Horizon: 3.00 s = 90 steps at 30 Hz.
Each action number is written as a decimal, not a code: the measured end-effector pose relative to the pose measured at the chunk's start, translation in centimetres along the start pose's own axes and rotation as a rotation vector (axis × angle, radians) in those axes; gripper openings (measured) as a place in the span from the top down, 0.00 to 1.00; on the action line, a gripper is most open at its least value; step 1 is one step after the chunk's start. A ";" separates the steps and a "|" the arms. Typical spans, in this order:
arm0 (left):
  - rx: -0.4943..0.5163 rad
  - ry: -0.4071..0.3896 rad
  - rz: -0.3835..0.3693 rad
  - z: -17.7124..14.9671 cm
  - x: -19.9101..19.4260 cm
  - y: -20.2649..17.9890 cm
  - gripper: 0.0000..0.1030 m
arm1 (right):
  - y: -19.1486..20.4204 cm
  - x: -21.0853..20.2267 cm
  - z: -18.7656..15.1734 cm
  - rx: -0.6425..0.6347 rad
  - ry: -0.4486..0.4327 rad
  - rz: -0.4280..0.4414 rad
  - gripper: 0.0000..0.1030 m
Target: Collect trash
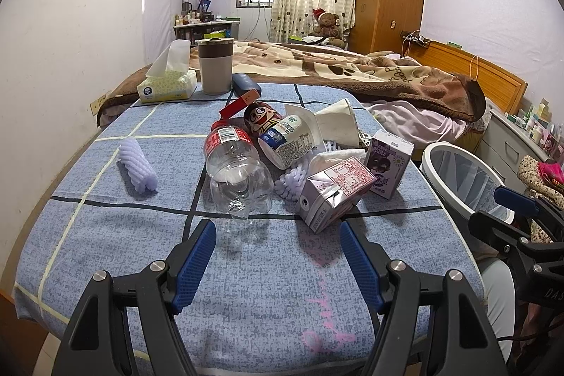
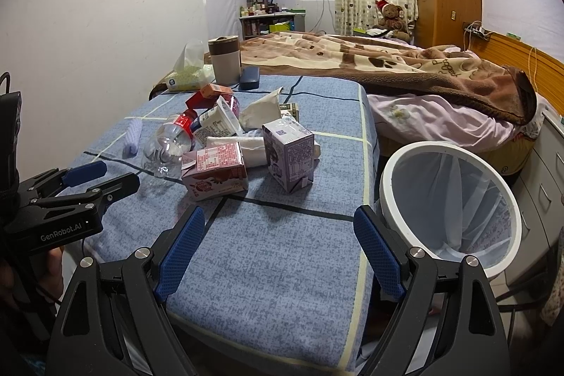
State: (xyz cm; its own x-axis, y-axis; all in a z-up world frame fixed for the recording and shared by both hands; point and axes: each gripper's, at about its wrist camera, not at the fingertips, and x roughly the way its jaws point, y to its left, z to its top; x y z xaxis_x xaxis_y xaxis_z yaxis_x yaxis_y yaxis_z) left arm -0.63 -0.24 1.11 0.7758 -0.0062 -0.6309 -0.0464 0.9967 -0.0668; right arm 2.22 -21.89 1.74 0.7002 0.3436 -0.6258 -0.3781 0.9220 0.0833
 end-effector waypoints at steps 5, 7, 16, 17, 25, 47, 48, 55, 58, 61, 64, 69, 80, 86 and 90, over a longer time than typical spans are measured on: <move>0.000 -0.001 0.002 0.1 -0.1 0.0 0.30 | 0.0 0.0 0.0 0.000 -0.001 0.000 0.14; -0.002 0.000 -0.001 0.2 -0.2 0.0 0.30 | 0.0 0.0 0.1 0.000 -0.001 -0.001 0.14; -0.002 0.002 0.005 0.6 0.0 0.2 0.30 | -0.1 0.0 0.0 0.000 0.002 0.000 0.14; 0.000 0.002 0.008 0.7 0.1 0.2 0.30 | -0.1 0.1 0.1 -0.002 0.001 -0.001 0.14; 0.011 0.009 0.024 1.2 2.1 0.7 0.30 | -1.0 1.6 0.5 0.004 0.009 -0.025 0.14; -0.137 0.110 0.036 5.9 11.8 4.8 0.30 | -2.4 8.3 3.3 0.010 0.060 0.040 0.28; -0.140 0.114 0.034 5.8 11.9 4.8 0.30 | -2.4 8.7 3.4 0.008 0.065 0.042 0.29; -0.154 0.158 0.020 5.6 13.5 5.6 0.32 | -2.4 10.0 3.8 0.009 0.090 0.075 0.47; -0.152 0.151 0.015 5.6 13.6 5.8 0.33 | -2.2 9.9 3.7 0.011 0.092 0.077 0.53; -0.159 0.152 0.006 5.5 13.5 5.9 0.33 | -2.3 9.6 3.7 0.026 0.089 0.083 0.53; -0.162 0.141 0.004 5.4 13.0 6.0 0.34 | -2.3 9.1 3.6 0.037 0.075 0.082 0.53; -0.151 0.116 0.011 5.2 11.6 5.9 0.35 | -2.2 8.0 3.6 0.042 0.055 0.082 0.54; -0.129 0.132 -0.021 3.5 8.2 5.4 0.40 | -2.1 7.0 3.3 0.055 0.059 0.081 0.54; -0.120 0.160 -0.030 3.2 7.1 5.4 0.38 | -2.0 6.7 2.8 0.062 0.062 0.084 0.54; -0.136 0.197 -0.042 3.8 8.1 5.6 0.31 | -2.1 6.4 2.8 0.064 0.055 0.081 0.54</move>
State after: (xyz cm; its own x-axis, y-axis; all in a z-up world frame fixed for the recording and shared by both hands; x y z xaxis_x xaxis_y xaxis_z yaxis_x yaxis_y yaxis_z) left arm 7.76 5.57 -1.45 0.6419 -0.0765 -0.7630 -0.1114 0.9751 -0.1915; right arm 9.13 -21.10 -0.28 0.6336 0.4089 -0.6567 -0.3916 0.9017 0.1835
